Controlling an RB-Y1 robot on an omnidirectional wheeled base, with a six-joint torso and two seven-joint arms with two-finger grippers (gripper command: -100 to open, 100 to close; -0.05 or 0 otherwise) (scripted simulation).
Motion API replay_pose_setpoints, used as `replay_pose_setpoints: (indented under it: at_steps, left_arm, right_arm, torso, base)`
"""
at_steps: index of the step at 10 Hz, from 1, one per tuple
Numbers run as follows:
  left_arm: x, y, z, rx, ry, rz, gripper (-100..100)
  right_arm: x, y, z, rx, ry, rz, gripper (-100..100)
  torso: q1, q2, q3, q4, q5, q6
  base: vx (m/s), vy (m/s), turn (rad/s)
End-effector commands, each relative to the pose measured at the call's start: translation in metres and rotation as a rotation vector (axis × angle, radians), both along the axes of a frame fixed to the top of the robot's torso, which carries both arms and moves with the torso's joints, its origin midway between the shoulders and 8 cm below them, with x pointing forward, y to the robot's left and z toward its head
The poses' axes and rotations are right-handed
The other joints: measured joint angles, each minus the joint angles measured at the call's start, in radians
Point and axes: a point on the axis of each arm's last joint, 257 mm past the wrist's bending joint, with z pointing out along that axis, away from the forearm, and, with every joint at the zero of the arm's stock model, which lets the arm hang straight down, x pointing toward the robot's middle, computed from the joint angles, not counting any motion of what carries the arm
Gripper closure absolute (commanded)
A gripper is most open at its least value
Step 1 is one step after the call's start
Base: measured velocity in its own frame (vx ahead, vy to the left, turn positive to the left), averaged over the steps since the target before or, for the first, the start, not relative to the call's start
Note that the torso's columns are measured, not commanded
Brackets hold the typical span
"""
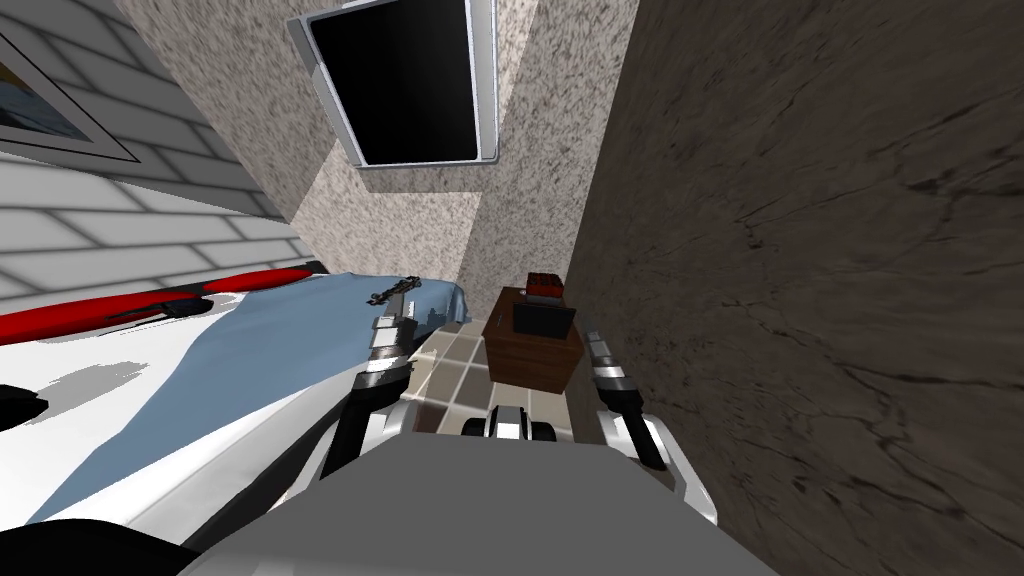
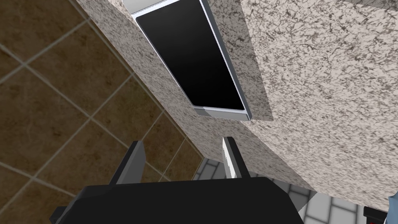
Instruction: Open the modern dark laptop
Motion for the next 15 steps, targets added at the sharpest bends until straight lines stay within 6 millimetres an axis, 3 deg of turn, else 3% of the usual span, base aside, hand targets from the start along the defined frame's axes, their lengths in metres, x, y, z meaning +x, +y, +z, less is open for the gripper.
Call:
replay_pose_setpoints:
  at_steps: [1, 15]
  left_arm:
    - [0.0, 0.0, 0.0, 0.0, 0.0, 0.0, 0]
    - [0.0, 0.0, 0.0, 0.0, 0.0, 0.0, 0]
  right_arm:
    - [0.008, 0.0, -0.008, -0.121, 0.019, -0.048, -100]
    - [0.045, -0.008, -0.052, -0.666, 0.106, -0.255, -100]
  torso:
    - [-0.002, 0.0, 0.0, 0.0, 0.0, 0.0]
    - [-0.001, 0.0, 0.0, 0.0, 0.0, 0.0]
  base:
    - [0.029, 0.072, 0.007]
    - [0.027, 0.07, 0.004]
